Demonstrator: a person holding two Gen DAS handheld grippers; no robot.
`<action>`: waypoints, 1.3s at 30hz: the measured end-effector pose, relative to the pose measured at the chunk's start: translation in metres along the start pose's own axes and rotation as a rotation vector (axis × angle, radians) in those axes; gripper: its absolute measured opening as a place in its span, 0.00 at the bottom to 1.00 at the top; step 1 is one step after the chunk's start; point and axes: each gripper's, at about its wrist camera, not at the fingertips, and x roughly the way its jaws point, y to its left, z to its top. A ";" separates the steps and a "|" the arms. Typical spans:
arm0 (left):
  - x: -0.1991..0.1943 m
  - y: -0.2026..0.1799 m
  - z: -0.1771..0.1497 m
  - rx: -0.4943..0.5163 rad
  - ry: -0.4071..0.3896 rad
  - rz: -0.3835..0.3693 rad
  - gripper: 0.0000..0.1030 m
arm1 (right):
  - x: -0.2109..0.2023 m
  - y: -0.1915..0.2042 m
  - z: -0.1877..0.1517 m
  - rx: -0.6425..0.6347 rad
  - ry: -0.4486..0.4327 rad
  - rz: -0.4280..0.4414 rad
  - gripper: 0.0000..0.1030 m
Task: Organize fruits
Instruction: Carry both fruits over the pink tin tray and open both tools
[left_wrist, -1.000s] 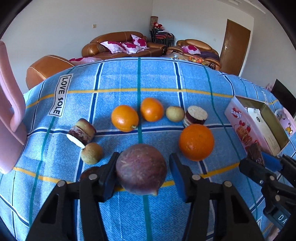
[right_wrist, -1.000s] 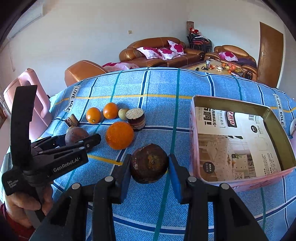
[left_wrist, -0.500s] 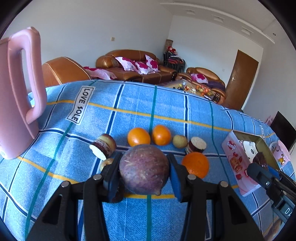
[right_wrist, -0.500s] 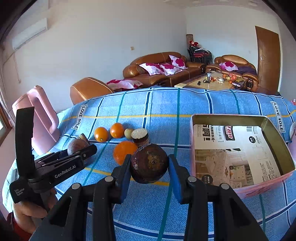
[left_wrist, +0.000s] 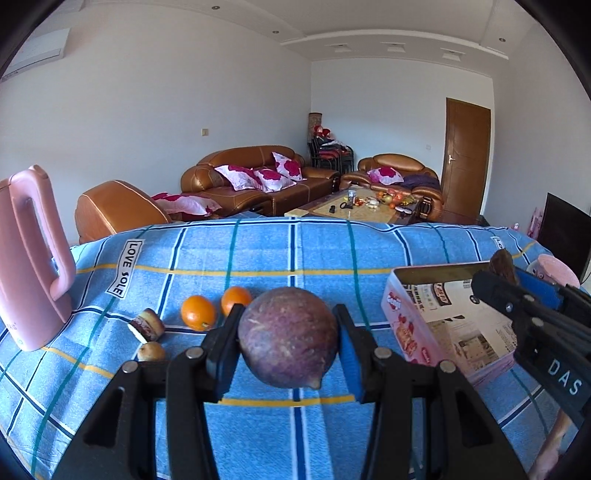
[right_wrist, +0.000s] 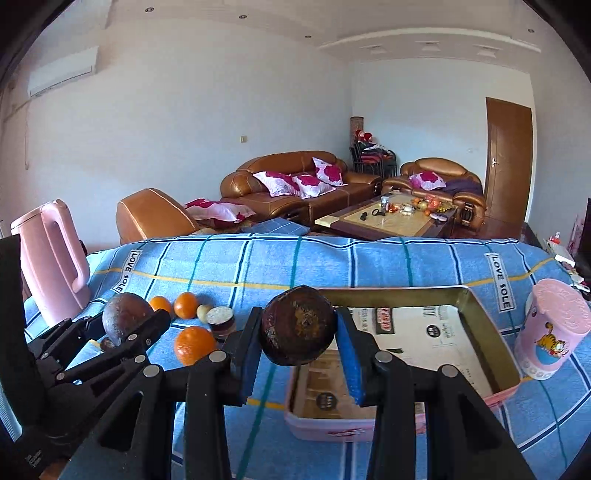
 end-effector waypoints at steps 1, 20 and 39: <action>0.001 -0.006 0.001 0.004 -0.001 -0.008 0.47 | 0.001 -0.007 0.000 0.003 0.002 -0.013 0.40; 0.024 -0.119 0.006 0.117 0.038 -0.140 0.47 | 0.021 -0.103 -0.014 0.003 0.105 -0.174 0.40; 0.052 -0.132 0.000 0.112 0.174 -0.150 0.48 | 0.046 -0.117 -0.025 0.055 0.249 -0.127 0.40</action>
